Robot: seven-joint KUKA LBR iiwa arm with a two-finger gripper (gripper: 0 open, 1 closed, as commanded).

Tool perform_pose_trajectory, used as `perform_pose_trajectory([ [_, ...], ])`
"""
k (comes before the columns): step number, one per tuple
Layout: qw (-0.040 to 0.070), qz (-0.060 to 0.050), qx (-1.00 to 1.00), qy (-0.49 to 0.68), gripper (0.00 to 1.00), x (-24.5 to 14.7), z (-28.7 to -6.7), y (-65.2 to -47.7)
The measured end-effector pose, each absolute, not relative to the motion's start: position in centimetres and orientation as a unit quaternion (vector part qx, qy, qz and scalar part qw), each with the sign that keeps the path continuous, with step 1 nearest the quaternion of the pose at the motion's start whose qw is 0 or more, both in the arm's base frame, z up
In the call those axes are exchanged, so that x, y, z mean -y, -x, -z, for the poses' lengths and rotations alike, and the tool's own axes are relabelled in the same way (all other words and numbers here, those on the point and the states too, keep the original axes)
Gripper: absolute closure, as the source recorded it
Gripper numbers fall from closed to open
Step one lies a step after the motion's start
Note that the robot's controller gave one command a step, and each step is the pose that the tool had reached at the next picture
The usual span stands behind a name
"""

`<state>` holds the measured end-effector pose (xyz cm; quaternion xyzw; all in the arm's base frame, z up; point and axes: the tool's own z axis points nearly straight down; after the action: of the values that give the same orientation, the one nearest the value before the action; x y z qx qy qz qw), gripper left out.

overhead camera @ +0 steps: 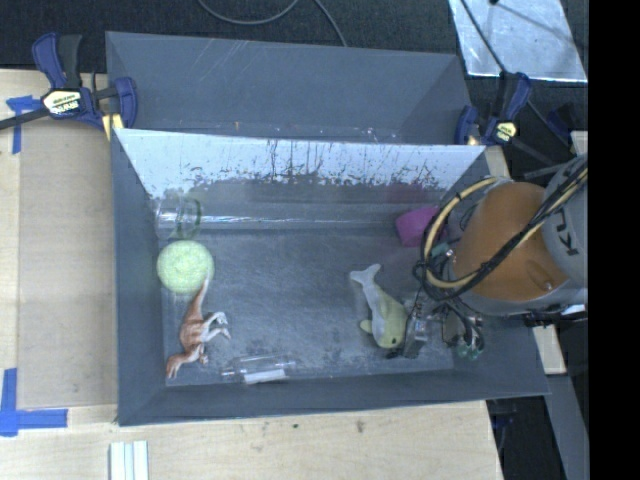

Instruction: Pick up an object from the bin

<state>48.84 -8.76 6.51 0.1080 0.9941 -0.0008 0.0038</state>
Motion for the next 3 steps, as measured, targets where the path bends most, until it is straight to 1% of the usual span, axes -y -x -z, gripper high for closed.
perform_pose_trajectory([
  [1,0.003,0.001,-0.995,-0.095,1.00,8.7,-6.7,-48.8],
  [2,-0.001,0.000,-0.996,-0.086,1.00,8.7,-7.4,-48.7],
  [3,-0.002,0.000,-0.996,-0.093,1.00,8.7,-9.3,-48.6],
])
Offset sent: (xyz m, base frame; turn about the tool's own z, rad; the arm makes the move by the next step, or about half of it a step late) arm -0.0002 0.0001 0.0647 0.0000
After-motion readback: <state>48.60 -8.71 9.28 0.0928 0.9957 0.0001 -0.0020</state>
